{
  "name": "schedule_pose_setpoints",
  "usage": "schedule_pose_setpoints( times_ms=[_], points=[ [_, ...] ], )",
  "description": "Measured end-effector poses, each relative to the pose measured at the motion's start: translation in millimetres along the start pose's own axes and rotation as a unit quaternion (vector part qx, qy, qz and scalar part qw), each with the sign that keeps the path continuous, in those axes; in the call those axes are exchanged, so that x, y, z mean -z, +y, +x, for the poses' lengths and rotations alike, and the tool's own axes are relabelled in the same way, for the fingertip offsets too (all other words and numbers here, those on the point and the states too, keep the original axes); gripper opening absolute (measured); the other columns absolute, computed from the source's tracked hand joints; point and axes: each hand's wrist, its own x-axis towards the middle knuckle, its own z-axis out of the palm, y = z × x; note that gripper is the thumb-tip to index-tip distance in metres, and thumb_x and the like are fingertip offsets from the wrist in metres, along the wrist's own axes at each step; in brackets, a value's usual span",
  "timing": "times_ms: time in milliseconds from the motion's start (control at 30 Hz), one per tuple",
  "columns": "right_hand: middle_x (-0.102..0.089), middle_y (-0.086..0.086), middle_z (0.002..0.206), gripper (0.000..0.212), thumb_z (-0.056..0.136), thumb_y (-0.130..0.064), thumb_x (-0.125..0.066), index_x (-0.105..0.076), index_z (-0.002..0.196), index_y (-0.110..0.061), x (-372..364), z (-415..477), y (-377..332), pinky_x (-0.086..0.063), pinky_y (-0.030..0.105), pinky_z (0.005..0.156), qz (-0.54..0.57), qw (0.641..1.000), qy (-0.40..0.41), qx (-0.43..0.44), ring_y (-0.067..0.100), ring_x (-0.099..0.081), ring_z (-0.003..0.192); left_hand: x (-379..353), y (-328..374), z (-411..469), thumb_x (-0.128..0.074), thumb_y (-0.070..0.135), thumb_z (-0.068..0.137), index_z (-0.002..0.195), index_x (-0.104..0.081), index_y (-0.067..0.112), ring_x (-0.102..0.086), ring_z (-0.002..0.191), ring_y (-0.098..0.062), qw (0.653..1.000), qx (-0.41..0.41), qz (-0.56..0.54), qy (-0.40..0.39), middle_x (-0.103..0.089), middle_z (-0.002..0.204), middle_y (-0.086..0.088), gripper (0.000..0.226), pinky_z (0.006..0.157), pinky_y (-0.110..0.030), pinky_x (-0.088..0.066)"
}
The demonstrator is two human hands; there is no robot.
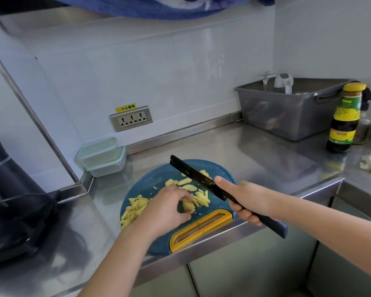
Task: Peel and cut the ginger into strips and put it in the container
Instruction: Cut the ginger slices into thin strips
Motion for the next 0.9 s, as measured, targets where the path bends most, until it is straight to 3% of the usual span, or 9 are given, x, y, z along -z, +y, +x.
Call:
schedule_pose_setpoints(
  times_ms=[100, 200, 267, 367, 533, 900],
  points=[
    [-0.042, 0.0, 0.047, 0.069, 0.081, -0.079, -0.028, -0.038, 0.052, -0.017, 2.0, -1.9, 1.8, -0.037, 0.019, 0.037, 0.003, 1.0, -0.002, 0.006, 0.013, -0.038, 0.038, 3.0, 2.8, -0.4, -0.073, 0.037, 0.079, 0.129, -0.046, 0.037, -0.044, 0.114, -0.002, 1.0, 0.013, 0.0, 0.006, -0.042, 0.125, 0.016, 0.057, 0.096, -0.021, -0.04],
    [-0.041, 0.0, 0.045, 0.068, 0.083, -0.076, -0.028, -0.038, 0.053, -0.016, -1.8, -6.6, 0.5, -0.037, 0.019, 0.037, 0.002, 1.0, -0.017, 0.012, 0.012, -0.038, 0.034, -1.4, 7.0, -10.2, -0.07, 0.04, 0.08, 0.111, -0.052, 0.034, -0.052, 0.09, 0.004, 0.992, 0.055, -0.066, 0.087, -0.05, 0.104, 0.021, 0.037, 0.08, -0.016, -0.045],
    [-0.039, -0.001, 0.042, 0.067, 0.086, -0.073, -0.026, -0.036, 0.053, -0.016, -8.4, -8.5, -2.3, -0.037, 0.019, 0.036, -0.017, 1.0, -0.017, 0.01, 0.01, -0.037, 0.031, -8.7, 7.2, -18.0, -0.065, 0.036, 0.086, 0.093, -0.06, 0.025, -0.057, 0.066, 0.003, 0.969, 0.131, -0.16, 0.137, -0.062, 0.084, 0.013, 0.014, 0.064, -0.018, -0.05],
    [-0.038, -0.002, 0.04, 0.067, 0.086, -0.073, -0.025, -0.036, 0.054, -0.016, -18.5, -7.8, -9.3, -0.036, 0.018, 0.035, -0.049, 0.999, -0.017, 0.005, 0.011, -0.035, 0.03, -14.4, 2.9, -21.8, -0.059, 0.027, 0.093, 0.086, -0.067, 0.016, -0.049, 0.04, -0.004, 0.916, 0.236, -0.311, 0.09, -0.067, 0.062, 0.003, 0.015, 0.04, -0.018, -0.039],
    [-0.037, 0.0, 0.044, 0.067, 0.088, -0.074, -0.023, -0.036, 0.056, -0.017, -28.7, -5.4, -20.0, -0.034, 0.019, 0.036, -0.071, 0.997, -0.024, 0.0, 0.013, -0.033, 0.033, -5.5, 1.6, -13.5, -0.064, 0.027, 0.089, 0.087, -0.071, 0.006, -0.049, 0.041, -0.009, 0.868, 0.287, -0.406, -0.025, -0.069, 0.064, -0.006, 0.022, 0.039, -0.017, -0.035],
    [-0.036, -0.001, 0.043, 0.068, 0.085, -0.077, -0.023, -0.034, 0.057, -0.016, -36.0, -2.1, -26.3, -0.037, 0.02, 0.039, -0.083, 0.994, -0.025, -0.062, 0.011, -0.034, 0.031, -1.4, -5.1, 1.9, -0.065, 0.032, 0.088, 0.092, -0.071, 0.006, -0.053, 0.045, -0.008, 0.869, 0.276, -0.4, -0.096, -0.071, 0.068, -0.004, 0.027, 0.043, -0.015, -0.038]
  ],
)
